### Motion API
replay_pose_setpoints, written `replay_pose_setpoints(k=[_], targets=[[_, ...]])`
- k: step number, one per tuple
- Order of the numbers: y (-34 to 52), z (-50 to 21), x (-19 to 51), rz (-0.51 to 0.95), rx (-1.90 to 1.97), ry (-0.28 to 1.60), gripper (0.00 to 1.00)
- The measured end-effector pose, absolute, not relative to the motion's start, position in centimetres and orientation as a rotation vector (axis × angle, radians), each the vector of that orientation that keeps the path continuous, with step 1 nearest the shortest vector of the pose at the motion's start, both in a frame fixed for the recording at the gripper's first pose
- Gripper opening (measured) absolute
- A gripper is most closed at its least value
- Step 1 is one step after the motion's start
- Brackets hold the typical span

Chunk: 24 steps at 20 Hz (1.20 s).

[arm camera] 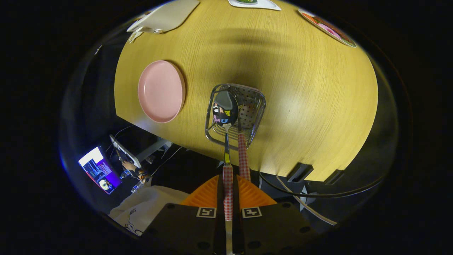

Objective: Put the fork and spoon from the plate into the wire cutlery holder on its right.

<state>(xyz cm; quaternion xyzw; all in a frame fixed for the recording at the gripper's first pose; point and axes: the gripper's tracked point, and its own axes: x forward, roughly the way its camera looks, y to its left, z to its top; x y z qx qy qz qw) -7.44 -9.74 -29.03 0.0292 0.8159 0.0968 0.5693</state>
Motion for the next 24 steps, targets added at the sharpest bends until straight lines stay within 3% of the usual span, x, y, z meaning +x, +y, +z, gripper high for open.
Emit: replay_pose_setpoints(k=[5, 7, 8, 9, 12, 13, 24], targets=[[-9.4, -29.4, -7.3, 0.195, 0.099, 1.946, 0.15], [-9.0, -29.0, -6.7, 0.182, 0.137, 1.916, 0.23], [-8.7, -28.6, -6.4, 0.183, 0.153, 1.893, 0.38], [-8.4, -27.9, -6.0, 0.187, 0.175, 1.862, 0.45], [-8.7, -26.0, -5.2, 0.204, 0.144, 1.731, 0.94], [-8.6, -25.0, -4.9, 0.208, 0.146, 1.68, 0.99], [-6.6, -18.6, -3.8, 0.122, 0.253, 1.134, 0.99]])
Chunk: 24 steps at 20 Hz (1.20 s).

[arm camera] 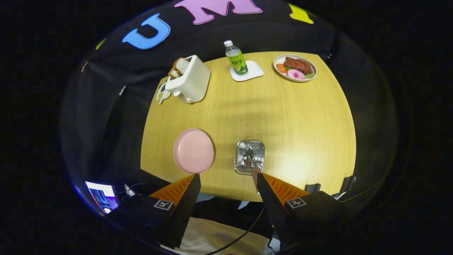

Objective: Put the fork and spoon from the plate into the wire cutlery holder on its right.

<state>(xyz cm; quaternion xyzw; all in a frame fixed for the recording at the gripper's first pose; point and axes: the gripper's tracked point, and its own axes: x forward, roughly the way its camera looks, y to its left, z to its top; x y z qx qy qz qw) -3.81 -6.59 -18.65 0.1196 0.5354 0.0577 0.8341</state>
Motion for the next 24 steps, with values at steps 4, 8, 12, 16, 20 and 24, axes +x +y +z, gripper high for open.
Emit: replay_pose_setpoints(k=[4, 8, 12, 16, 20, 24], targets=[[-5.5, -16.7, -3.3, 0.099, 0.252, 0.97, 1.0], [-5.1, -12.0, -1.7, 0.05, 0.225, 0.71, 0.99], [-4.5, -5.6, -1.3, -0.007, 0.183, 0.448, 0.99], [-3.7, 0.8, -2.0, -0.049, 0.131, 0.232, 0.99], [-1.5, 4.3, -1.8, -0.044, 0.109, 0.104, 0.99], [-1.3, 5.5, -2.2, -0.098, 0.057, 0.017, 0.99]])
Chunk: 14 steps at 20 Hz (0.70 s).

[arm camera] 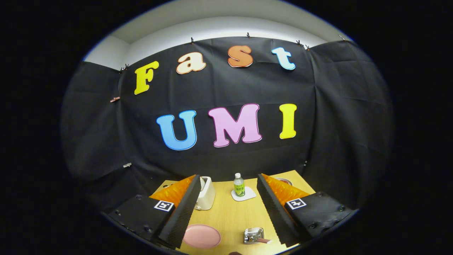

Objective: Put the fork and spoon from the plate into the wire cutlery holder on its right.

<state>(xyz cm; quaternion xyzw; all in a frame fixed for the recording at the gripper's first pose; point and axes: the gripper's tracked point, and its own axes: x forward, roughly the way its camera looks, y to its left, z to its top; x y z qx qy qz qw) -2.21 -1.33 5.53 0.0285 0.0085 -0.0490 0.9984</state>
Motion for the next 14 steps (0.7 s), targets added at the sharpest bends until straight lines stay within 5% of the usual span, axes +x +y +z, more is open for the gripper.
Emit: replay_pose_setpoints(k=[7, 14], targets=[[0.0, 5.8, -3.5, -0.222, -0.014, -0.102, 0.99], [0.3, 5.1, -2.9, -0.19, 0.001, -0.14, 0.99]])
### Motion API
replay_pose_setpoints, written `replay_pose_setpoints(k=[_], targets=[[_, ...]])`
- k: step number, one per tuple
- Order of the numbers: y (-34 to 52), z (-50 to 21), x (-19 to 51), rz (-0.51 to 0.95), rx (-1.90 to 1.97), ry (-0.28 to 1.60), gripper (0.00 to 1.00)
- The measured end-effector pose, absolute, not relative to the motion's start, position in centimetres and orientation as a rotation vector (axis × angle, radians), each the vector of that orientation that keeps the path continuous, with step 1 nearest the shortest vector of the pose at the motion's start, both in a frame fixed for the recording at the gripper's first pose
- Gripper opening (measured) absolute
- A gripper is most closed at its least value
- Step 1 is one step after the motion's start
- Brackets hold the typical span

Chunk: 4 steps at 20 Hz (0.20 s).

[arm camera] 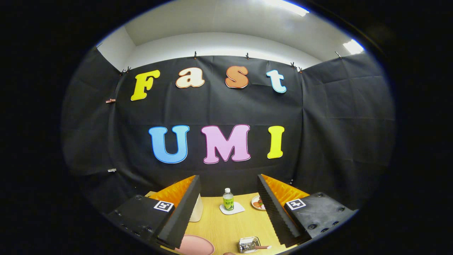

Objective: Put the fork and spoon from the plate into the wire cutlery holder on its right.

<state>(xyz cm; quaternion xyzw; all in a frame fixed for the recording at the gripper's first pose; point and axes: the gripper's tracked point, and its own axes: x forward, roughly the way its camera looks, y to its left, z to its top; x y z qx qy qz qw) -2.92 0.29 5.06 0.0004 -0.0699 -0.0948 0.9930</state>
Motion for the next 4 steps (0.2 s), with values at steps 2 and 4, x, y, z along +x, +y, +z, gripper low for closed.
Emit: replay_pose_setpoints(k=[2, 4], targets=[[-0.11, 4.26, -2.29, -0.169, 0.013, -0.121, 0.99], [-0.72, 3.94, -1.98, -0.149, 0.019, -0.122, 0.99]])
